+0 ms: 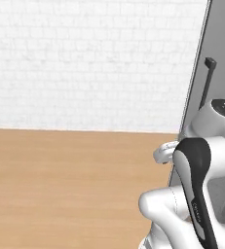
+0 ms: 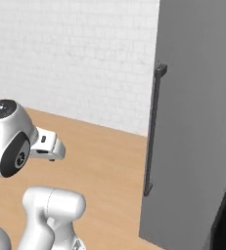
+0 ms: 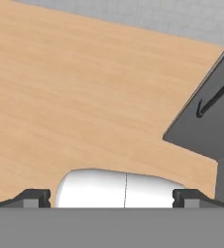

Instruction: Place one mushroom and one chicken drumstick in each tupperware on the nearby counter, to pack two identical lunches.

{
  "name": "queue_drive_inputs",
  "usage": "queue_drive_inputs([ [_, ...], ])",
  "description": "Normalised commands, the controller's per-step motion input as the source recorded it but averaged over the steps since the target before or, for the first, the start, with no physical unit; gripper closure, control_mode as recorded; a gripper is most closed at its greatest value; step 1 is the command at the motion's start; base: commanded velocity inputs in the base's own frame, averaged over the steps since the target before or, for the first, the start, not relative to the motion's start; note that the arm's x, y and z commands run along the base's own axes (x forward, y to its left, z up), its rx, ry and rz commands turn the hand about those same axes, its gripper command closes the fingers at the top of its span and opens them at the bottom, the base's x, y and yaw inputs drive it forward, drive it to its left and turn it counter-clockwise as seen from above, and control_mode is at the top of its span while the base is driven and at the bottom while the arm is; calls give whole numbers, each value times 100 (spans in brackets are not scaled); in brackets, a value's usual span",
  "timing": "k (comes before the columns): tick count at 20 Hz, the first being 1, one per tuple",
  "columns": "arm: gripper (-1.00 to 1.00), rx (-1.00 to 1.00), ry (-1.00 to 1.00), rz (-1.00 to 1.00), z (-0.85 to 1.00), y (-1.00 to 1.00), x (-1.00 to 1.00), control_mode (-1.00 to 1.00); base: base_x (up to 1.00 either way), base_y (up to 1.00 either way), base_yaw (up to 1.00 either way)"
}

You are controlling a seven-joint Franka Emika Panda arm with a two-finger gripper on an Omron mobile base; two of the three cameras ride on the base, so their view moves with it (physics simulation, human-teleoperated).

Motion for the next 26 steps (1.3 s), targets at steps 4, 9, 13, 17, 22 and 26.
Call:
queue_drive_inputs([
  [4, -100, 0, 0, 0, 0, 0, 0, 100, 100, 11, -10],
  [9, -100, 0, 0, 0, 0, 0, 0, 100, 100, 51, -26],
  [13, -100, 0, 0, 0, 0, 0, 0, 100, 88, 78, -43],
  [17, -100, 0, 0, 0, 0, 0, 0, 100, 63, 84, -59],
  [22, -100, 0, 0, 0, 0, 0, 0, 100, 66, 71, -65],
  [26, -100, 0, 0, 0, 0, 0, 0, 100, 69, 46, -70],
])
